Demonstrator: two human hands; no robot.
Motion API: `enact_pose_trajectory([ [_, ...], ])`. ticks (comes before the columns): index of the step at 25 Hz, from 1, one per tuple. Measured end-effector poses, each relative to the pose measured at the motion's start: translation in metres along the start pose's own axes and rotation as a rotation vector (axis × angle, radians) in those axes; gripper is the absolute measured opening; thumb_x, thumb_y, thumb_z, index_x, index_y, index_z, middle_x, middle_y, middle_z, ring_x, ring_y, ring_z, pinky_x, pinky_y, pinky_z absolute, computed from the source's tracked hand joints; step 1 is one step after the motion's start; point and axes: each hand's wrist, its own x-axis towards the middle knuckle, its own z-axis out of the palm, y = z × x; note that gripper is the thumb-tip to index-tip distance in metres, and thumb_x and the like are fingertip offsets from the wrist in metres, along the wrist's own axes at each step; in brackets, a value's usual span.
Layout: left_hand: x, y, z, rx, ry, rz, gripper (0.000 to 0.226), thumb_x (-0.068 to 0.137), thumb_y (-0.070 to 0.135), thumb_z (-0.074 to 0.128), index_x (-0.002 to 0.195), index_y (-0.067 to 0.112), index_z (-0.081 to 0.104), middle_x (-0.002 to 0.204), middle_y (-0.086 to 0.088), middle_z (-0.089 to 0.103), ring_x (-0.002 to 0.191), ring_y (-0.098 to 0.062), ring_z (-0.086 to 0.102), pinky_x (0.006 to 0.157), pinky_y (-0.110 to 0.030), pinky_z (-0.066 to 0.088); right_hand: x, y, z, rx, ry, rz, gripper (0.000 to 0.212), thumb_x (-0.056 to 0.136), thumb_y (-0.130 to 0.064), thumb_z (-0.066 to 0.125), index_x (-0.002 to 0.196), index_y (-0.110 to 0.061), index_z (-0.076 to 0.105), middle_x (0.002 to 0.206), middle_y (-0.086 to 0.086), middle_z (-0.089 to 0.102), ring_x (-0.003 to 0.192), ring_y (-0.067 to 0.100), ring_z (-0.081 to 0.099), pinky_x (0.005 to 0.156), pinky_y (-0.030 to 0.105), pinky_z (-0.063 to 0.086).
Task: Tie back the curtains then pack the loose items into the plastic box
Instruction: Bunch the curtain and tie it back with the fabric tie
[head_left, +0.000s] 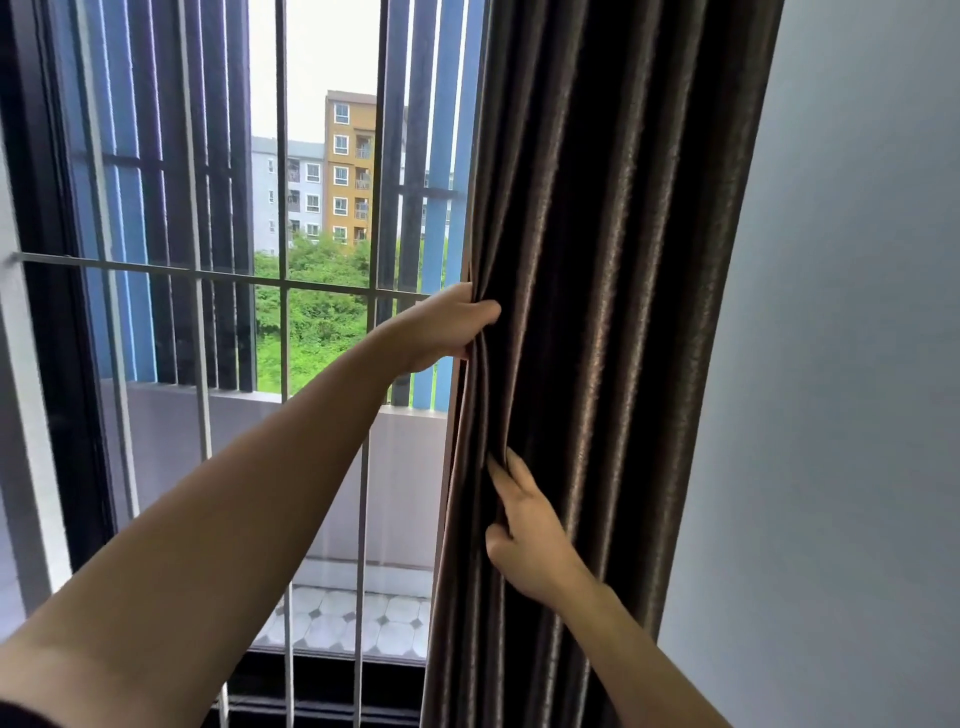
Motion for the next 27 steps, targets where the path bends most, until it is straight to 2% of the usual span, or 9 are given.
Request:
enact_pose_trajectory([
  [2, 0.001, 0.005, 0.002, 0.082, -0.005, -0.008, 0.02, 0.09, 0.012, 0.036, 0.083, 0.011, 0.054, 0.072, -0.005, 0.054, 0.065, -0.016, 0.055, 0.061, -0.026, 0.051, 0.003, 0.001, 0.004, 0.01, 0.005, -0.012, 0.079, 0.084, 0.001, 0.043, 0.152, -0.024, 0.012, 0.157, -0.018, -0.003, 0.14, 0.01, 0.027, 0.088, -0.002, 0.033],
  [5, 0.003, 0.005, 0.007, 0.149, 0.025, 0.005, 0.017, 0.078, 0.023, 0.039, 0.084, 0.011, 0.048, 0.078, -0.009, 0.044, 0.069, -0.023, 0.042, 0.065, -0.035, 0.037, 0.007, 0.001, 0.008, -0.001, 0.013, -0.032, 0.08, 0.083, -0.003, 0.045, 0.152, -0.025, 0.011, 0.157, -0.017, -0.005, 0.138, 0.015, 0.034, 0.097, 0.012, 0.04],
  [9, 0.003, 0.009, 0.014, 0.135, 0.023, 0.017, 0.012, 0.082, 0.015, 0.037, 0.082, 0.012, 0.048, 0.077, -0.009, 0.042, 0.068, -0.023, 0.039, 0.058, -0.03, 0.035, 0.009, 0.004, 0.012, -0.011, 0.037, -0.022, 0.077, 0.085, -0.003, 0.046, 0.151, -0.018, 0.011, 0.159, -0.011, -0.005, 0.146, 0.009, 0.006, 0.114, 0.016, 0.014],
  [15, 0.001, 0.017, 0.028, 0.276, 0.033, 0.057, 0.021, 0.086, 0.032, 0.05, 0.07, 0.019, 0.047, 0.065, 0.006, 0.048, 0.056, -0.008, 0.046, 0.052, -0.019, 0.038, 0.007, -0.005, 0.016, -0.129, 0.053, -0.056, 0.076, 0.089, -0.021, 0.05, 0.152, -0.017, 0.007, 0.159, -0.007, -0.006, 0.146, 0.009, 0.005, 0.095, -0.003, -0.002],
  [19, 0.005, 0.012, 0.03, 0.449, 0.092, 0.131, 0.029, 0.091, 0.022, 0.042, 0.064, 0.02, 0.032, 0.062, 0.003, 0.041, 0.053, -0.011, 0.037, 0.05, -0.024, 0.03, -0.016, 0.0, 0.022, -0.236, 0.028, -0.108, 0.083, 0.088, -0.043, 0.052, 0.152, -0.019, 0.005, 0.157, -0.007, -0.022, 0.146, 0.008, -0.007, 0.115, 0.018, 0.003],
  [20, 0.006, 0.011, 0.028, 0.432, 0.089, 0.119, 0.029, 0.09, 0.019, 0.039, 0.064, 0.02, 0.029, 0.061, 0.003, 0.039, 0.053, -0.012, 0.035, 0.051, -0.025, 0.029, -0.021, 0.003, 0.021, -0.284, 0.112, -0.15, 0.08, 0.086, -0.046, 0.053, 0.151, -0.019, 0.014, 0.157, -0.005, -0.023, 0.146, 0.008, -0.01, 0.118, 0.027, 0.003],
  [22, 0.004, 0.011, 0.025, 0.427, 0.087, 0.104, 0.028, 0.09, 0.017, 0.037, 0.064, 0.021, 0.03, 0.062, 0.004, 0.039, 0.056, -0.013, 0.034, 0.052, -0.027, 0.028, -0.022, 0.009, 0.009, -0.312, 0.47, -0.23, 0.063, 0.083, -0.044, 0.056, 0.14, -0.024, 0.04, 0.16, 0.002, -0.008, 0.148, 0.012, -0.003, 0.117, 0.039, 0.011],
  [24, 0.003, 0.009, 0.023, 0.414, 0.061, 0.11, 0.028, 0.09, 0.017, 0.037, 0.063, 0.024, 0.034, 0.063, 0.004, 0.039, 0.059, -0.013, 0.036, 0.055, -0.028, 0.029, -0.007, 0.006, -0.019, -0.212, 0.749, -0.202, 0.05, 0.083, -0.034, 0.061, 0.131, -0.026, 0.049, 0.158, 0.001, -0.003, 0.147, 0.01, -0.002, 0.115, 0.038, 0.017],
  [27, 0.004, 0.007, 0.022, 0.38, -0.003, 0.122, 0.023, 0.09, 0.017, 0.036, 0.068, 0.021, 0.042, 0.068, 0.002, 0.045, 0.065, -0.013, 0.041, 0.062, -0.029, 0.035, 0.024, -0.011, -0.069, -0.15, 0.67, -0.065, 0.052, 0.085, -0.027, 0.064, 0.135, -0.023, 0.048, 0.158, 0.002, -0.007, 0.146, 0.016, -0.001, 0.116, 0.033, 0.015],
])
